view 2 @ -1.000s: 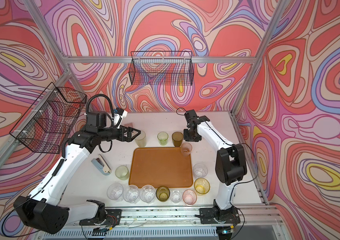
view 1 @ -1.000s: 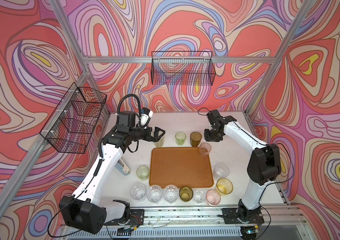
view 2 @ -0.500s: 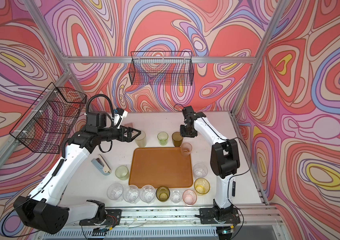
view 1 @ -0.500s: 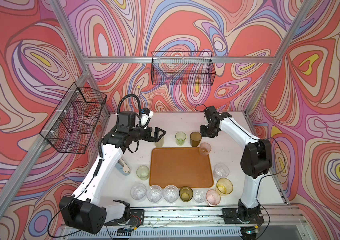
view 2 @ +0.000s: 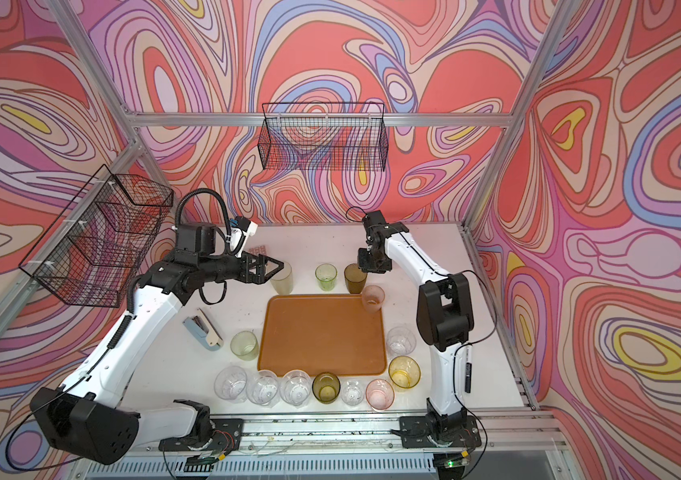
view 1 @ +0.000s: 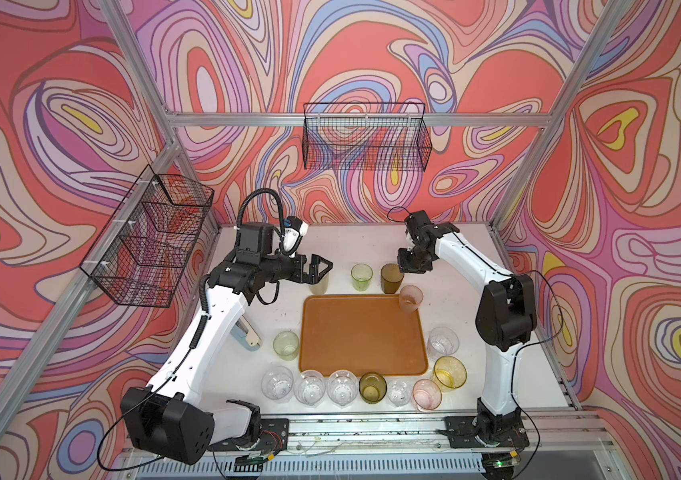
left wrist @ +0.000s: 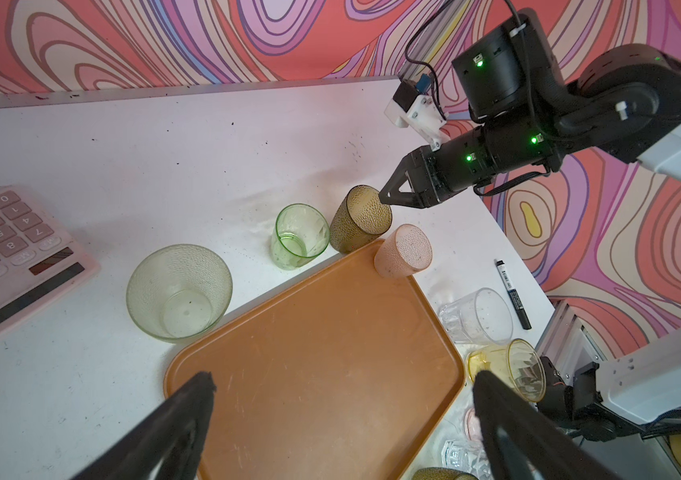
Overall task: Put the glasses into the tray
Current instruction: 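Move the right gripper to the olive dotted glass and grip its rim, then lift the olive glass and carry it over the tray beside the pink glass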
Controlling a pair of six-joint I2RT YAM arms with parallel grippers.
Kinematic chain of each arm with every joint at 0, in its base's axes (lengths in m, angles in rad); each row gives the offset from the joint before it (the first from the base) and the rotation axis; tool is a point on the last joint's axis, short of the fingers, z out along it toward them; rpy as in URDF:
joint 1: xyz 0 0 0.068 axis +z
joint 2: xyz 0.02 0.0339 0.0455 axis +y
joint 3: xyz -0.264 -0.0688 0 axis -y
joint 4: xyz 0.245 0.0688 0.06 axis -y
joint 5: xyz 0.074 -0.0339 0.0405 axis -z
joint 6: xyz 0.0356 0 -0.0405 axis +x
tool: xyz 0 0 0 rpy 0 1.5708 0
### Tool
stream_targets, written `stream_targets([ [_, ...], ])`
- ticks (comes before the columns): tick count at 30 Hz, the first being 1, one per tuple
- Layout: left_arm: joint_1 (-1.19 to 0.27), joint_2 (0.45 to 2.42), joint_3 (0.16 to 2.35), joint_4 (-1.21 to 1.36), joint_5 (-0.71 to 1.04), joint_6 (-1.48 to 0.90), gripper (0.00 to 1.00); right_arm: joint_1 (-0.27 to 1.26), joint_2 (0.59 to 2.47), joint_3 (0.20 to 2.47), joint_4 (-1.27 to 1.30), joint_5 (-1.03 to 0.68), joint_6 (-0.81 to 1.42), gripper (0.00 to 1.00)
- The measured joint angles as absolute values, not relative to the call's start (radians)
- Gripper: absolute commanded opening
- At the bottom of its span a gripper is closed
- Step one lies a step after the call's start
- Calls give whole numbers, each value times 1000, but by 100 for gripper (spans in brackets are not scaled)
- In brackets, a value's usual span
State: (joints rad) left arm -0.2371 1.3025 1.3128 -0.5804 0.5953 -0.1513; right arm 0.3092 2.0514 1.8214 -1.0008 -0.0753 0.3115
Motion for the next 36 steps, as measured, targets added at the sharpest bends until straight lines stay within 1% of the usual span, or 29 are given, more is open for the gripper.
stream_targets([
  [4,-244,1311,1313,-582,595,-151,100,309,2062,1831,-1002,-76,308,21],
  [8,-250,1323,1319,-591,595,-151,100,309,2077,1838,-1002,-79,305,16],
  [20,-260,1328,1322,-596,594,-151,100,309,2091,1839,-1002,-79,305,9],
  [29,-263,1328,1322,-596,594,-151,100,309,2095,1850,-1003,-79,304,0],
  [36,-265,1328,1322,-599,584,-151,100,309,2102,1887,-1007,-77,305,0],
])
